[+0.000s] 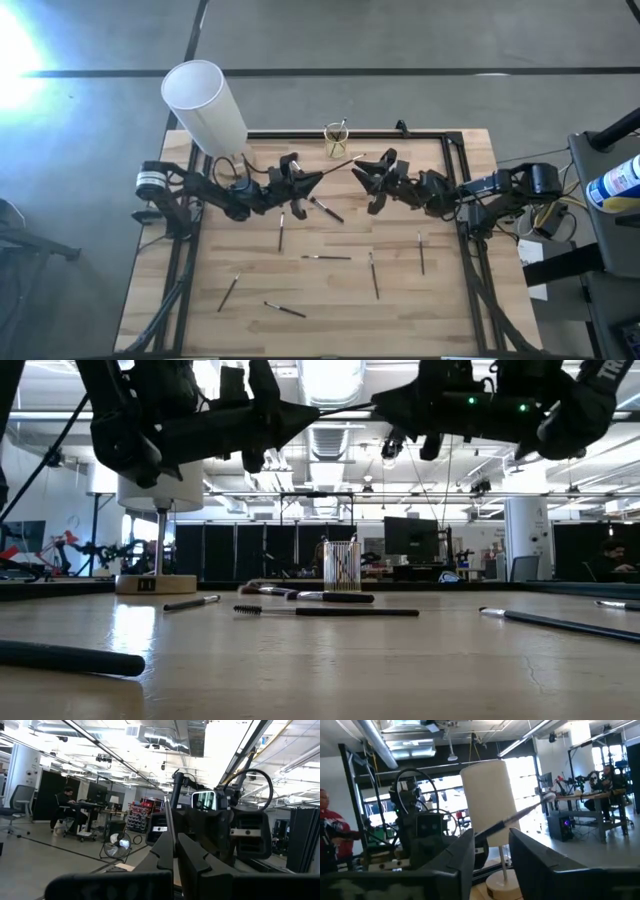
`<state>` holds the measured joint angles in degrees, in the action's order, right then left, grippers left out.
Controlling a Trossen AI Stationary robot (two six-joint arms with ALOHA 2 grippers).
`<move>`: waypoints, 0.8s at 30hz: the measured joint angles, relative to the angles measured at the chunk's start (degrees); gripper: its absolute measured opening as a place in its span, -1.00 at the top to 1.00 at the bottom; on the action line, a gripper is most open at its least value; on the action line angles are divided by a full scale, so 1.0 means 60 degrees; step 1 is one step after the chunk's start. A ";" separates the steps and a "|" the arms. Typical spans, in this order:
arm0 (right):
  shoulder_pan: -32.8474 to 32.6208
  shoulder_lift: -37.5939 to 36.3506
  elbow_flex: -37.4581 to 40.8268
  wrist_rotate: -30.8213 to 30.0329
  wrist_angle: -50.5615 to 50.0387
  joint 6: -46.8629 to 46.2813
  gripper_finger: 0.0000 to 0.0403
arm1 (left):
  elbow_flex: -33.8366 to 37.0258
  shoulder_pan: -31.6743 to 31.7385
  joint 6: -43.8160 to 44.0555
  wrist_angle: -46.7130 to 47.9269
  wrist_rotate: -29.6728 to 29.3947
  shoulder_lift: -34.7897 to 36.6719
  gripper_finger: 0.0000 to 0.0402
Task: Put items in baskets/containers
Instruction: Put the eyeshadow make-up brush into the gold container
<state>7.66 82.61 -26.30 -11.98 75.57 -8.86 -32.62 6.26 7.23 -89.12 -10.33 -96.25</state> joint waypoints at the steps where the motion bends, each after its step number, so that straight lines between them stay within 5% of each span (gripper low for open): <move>1: 0.0015 0.0000 -0.0080 -0.0001 -0.0094 -0.0008 0.37 | 0.0000 0.0000 0.0002 0.0000 0.0003 0.0000 0.98; 8: 0.0062 0.0000 -0.0505 -0.0026 -0.0288 0.0001 0.32 | 0.0004 -0.0007 0.0000 -0.0008 0.0038 0.0007 0.98; 24: 0.0095 0.0000 -0.0725 -0.0731 -0.0392 -0.0216 0.69 | 0.0004 -0.0004 0.0002 0.0047 0.0069 0.0007 0.99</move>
<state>8.23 82.61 -30.65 -16.37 73.22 -10.15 -32.60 6.24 7.25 -88.84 -9.91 -96.20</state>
